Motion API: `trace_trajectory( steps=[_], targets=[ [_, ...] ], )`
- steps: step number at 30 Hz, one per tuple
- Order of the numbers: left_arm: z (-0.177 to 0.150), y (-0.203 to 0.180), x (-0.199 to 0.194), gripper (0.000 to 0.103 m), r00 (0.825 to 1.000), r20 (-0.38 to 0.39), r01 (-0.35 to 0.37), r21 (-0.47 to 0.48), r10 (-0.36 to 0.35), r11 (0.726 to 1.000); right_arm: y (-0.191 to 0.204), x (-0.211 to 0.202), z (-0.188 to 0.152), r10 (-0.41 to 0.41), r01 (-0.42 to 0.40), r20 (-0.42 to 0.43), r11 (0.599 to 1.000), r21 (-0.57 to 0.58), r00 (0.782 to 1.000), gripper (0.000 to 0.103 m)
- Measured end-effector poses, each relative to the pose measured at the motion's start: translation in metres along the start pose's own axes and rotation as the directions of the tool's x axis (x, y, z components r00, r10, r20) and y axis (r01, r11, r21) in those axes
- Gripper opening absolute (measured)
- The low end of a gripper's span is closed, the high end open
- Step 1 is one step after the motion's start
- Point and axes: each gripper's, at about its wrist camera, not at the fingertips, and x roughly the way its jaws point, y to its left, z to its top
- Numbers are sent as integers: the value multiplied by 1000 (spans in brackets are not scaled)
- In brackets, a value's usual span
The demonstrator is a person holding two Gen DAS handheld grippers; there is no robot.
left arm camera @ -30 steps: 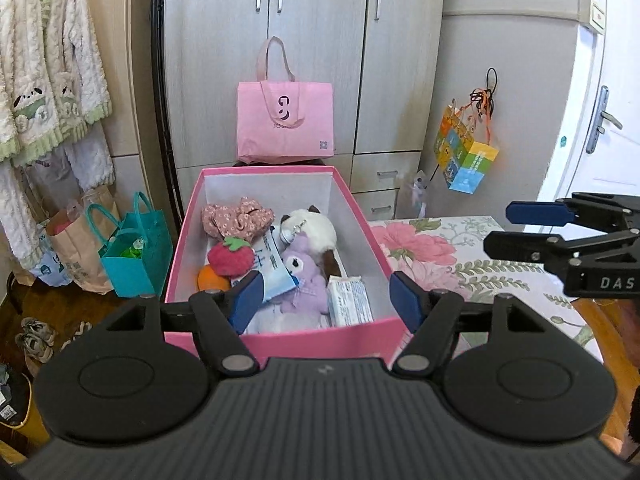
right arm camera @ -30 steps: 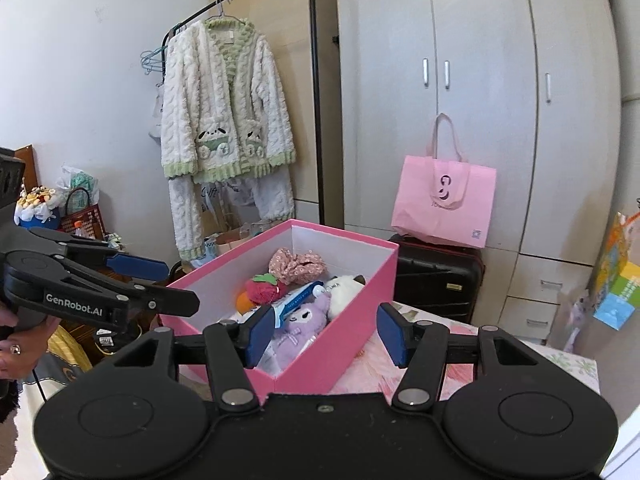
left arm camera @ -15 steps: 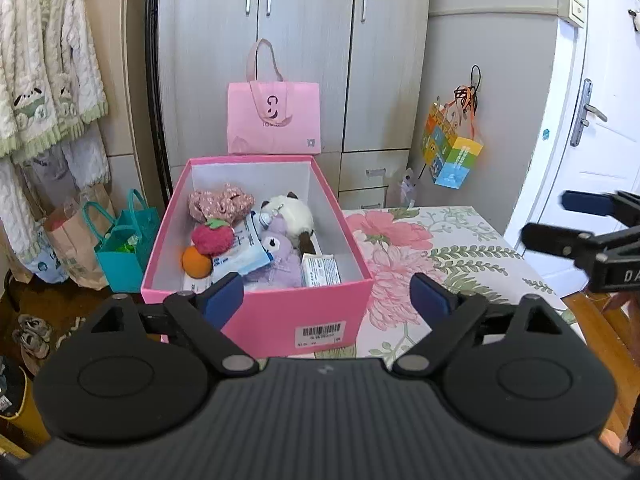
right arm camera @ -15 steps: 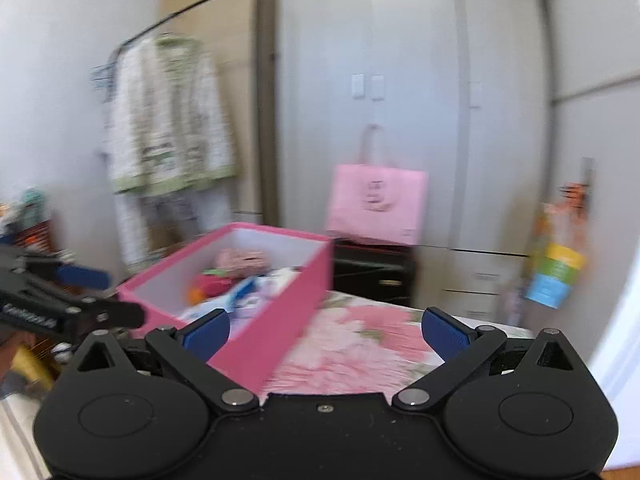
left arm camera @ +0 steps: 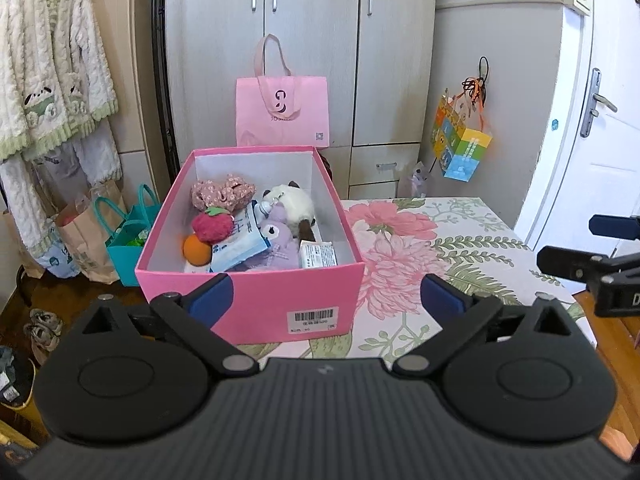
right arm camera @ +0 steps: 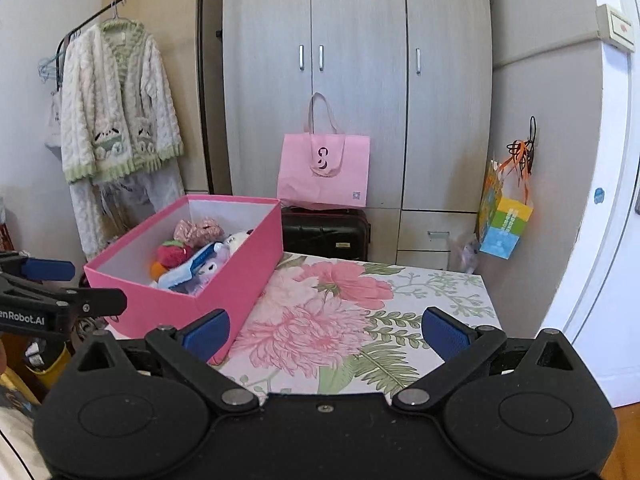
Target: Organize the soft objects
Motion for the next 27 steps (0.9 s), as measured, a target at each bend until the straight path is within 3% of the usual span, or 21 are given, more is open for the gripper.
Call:
trace_trajectory(
  steps=[8, 27],
  targets=[
    [-6, -13, -7, 102, 999, 23, -31, 16, 31, 999, -4, -4, -1, -42, 42, -40, 999, 5, 998, 103],
    [-17, -20, -6, 102, 991, 66, -114, 15, 113, 993, 13, -13, -17, -128, 128, 3, 992, 11, 992, 103]
  ],
)
